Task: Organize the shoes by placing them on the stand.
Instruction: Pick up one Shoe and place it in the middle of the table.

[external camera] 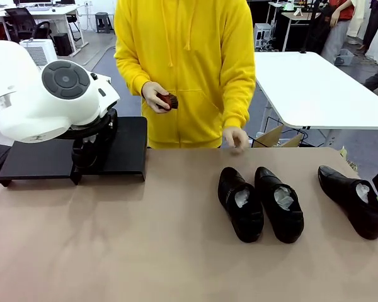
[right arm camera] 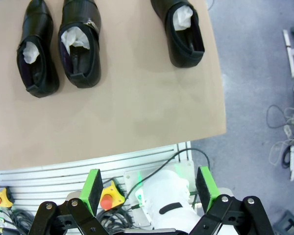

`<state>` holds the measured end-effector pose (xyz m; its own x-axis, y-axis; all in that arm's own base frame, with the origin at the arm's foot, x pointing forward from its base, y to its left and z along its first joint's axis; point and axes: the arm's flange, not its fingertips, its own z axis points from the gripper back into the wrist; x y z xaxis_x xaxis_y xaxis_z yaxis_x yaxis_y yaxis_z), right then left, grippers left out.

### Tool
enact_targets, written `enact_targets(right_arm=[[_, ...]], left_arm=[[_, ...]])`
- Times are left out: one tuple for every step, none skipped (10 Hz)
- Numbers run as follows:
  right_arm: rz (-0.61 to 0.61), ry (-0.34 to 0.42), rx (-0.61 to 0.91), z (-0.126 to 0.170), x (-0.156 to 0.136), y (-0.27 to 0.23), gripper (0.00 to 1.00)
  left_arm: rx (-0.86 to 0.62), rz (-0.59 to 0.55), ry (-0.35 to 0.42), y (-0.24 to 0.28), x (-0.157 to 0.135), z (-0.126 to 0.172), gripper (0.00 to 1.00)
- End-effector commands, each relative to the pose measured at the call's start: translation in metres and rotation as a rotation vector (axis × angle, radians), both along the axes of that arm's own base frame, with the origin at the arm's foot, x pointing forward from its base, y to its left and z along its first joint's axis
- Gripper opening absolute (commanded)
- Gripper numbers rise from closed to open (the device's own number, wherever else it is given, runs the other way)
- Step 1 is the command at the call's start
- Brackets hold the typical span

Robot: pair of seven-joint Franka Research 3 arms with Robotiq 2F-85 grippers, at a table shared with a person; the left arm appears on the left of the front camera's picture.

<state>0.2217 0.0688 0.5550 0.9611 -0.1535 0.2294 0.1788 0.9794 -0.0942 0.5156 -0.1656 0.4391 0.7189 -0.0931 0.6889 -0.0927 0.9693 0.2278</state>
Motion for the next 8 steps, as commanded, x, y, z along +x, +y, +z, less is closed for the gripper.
enact_targets(right_arm=[[0.021, 0.004, 0.019, 0.001, 0.0, 0.0, 1.0], [0.021, 0.004, 0.019, 0.001, 0.0, 0.0, 1.0], [0.021, 0.004, 0.019, 0.001, 0.0, 0.0, 1.0], [0.021, 0.004, 0.019, 0.001, 0.0, 0.0, 1.0], [0.0, 0.0, 0.0, 0.0, 0.0, 0.0, 1.0], [0.059, -0.071, 0.018, 0.03, -0.017, -0.01, 1.0], [0.1, -0.093, 0.03, 0.039, -0.021, -0.018, 1.0], [0.085, -0.077, 0.032, 0.037, -0.016, -0.03, 1.0]], left_arm=[[0.016, 0.002, -0.01, -0.002, 0.009, -0.002, 0.3], [0.016, 0.002, -0.01, -0.002, 0.009, -0.002, 0.3], [0.016, 0.002, -0.01, -0.002, 0.009, -0.002, 0.3], [0.005, -0.004, 0.004, 0.0, 0.004, -0.001, 0.3], [-0.059, -0.033, 0.02, -0.017, -0.02, 0.011, 0.3], [-0.131, -0.041, 0.054, -0.03, -0.044, 0.027, 0.3], [-0.197, -0.038, 0.098, -0.039, -0.07, 0.04, 0.3], [-0.267, -0.056, 0.177, -0.046, -0.095, 0.049, 0.3]])
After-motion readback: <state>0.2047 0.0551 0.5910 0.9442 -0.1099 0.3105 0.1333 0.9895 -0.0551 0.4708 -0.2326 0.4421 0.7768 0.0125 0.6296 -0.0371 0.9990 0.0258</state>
